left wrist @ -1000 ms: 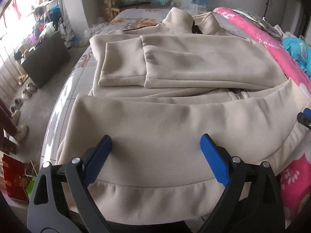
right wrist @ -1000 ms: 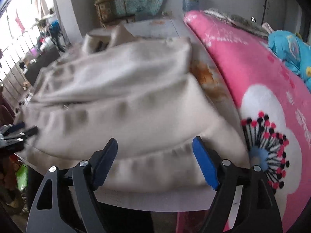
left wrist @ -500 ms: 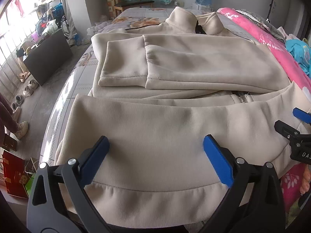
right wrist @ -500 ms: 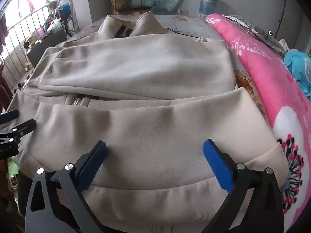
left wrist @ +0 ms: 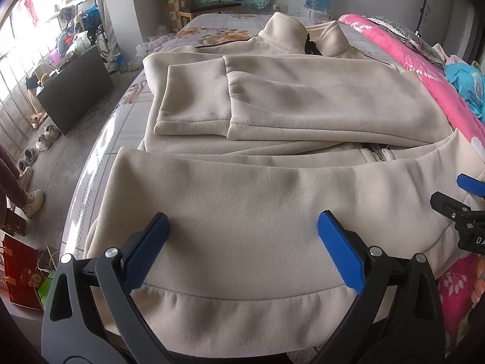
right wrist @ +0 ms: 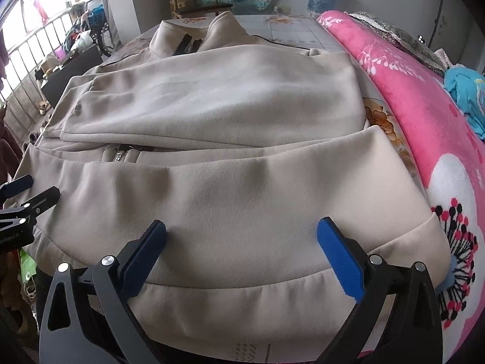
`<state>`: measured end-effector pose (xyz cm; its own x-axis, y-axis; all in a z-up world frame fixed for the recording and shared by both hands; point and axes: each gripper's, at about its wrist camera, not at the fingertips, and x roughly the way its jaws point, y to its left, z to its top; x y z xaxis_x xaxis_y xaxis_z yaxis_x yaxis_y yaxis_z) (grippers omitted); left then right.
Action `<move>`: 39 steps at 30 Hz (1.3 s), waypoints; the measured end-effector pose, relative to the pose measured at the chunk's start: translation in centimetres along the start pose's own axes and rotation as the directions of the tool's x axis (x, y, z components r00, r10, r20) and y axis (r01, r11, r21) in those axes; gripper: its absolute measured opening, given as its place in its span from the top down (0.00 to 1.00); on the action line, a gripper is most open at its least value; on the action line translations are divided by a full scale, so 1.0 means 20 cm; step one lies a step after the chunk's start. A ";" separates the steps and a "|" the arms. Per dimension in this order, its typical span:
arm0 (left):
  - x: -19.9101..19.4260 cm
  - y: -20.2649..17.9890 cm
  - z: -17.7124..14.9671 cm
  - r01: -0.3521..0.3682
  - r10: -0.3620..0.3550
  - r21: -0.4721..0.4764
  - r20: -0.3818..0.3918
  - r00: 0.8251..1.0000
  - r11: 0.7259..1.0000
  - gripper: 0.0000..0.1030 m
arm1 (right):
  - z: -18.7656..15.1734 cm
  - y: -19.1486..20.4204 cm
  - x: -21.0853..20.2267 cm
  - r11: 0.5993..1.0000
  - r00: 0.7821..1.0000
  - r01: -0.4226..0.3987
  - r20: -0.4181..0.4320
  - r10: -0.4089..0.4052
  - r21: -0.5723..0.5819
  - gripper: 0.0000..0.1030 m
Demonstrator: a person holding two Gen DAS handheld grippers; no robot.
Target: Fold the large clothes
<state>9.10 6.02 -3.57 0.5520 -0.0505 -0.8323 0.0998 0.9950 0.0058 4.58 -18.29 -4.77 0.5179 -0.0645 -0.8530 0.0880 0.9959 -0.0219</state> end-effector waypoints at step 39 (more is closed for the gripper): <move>0.00 0.00 0.00 0.001 -0.001 -0.001 0.001 1.000 1.000 0.08 | 0.00 0.01 0.01 1.000 1.000 0.016 -0.006 -0.016 0.011 0.06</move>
<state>9.13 6.06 -3.63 0.5529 -0.0512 -0.8317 0.0995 0.9950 0.0050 4.69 -18.11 -4.89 0.5112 -0.0804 -0.8557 0.1062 0.9939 -0.0299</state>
